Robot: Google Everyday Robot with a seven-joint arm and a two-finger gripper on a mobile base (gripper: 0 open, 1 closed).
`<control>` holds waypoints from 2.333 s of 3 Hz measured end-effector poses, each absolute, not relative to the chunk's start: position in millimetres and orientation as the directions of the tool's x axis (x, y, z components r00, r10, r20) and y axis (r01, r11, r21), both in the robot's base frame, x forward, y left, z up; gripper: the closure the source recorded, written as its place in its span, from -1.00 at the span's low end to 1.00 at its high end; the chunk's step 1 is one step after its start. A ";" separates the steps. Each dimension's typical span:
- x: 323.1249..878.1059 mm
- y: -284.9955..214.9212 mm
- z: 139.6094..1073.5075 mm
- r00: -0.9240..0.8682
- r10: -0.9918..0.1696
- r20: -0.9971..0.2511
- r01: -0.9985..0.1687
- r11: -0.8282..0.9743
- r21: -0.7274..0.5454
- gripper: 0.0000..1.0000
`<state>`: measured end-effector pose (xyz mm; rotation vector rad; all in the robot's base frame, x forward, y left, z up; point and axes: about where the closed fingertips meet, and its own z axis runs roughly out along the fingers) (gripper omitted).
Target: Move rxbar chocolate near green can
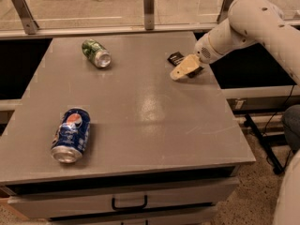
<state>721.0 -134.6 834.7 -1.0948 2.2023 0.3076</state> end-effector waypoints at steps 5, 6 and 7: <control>694.0 -95.8 851.0 -0.376 -0.642 -0.668 -0.847 0.531 -0.033 0.24; 696.2 -98.8 851.1 -0.371 -0.630 -0.683 -0.836 0.547 -0.050 -0.23; 700.7 -106.4 852.5 -0.367 -0.616 -0.697 -0.819 0.569 -0.071 -0.69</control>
Offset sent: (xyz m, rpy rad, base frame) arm -0.0206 0.0282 0.0452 0.0741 -0.0229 0.0986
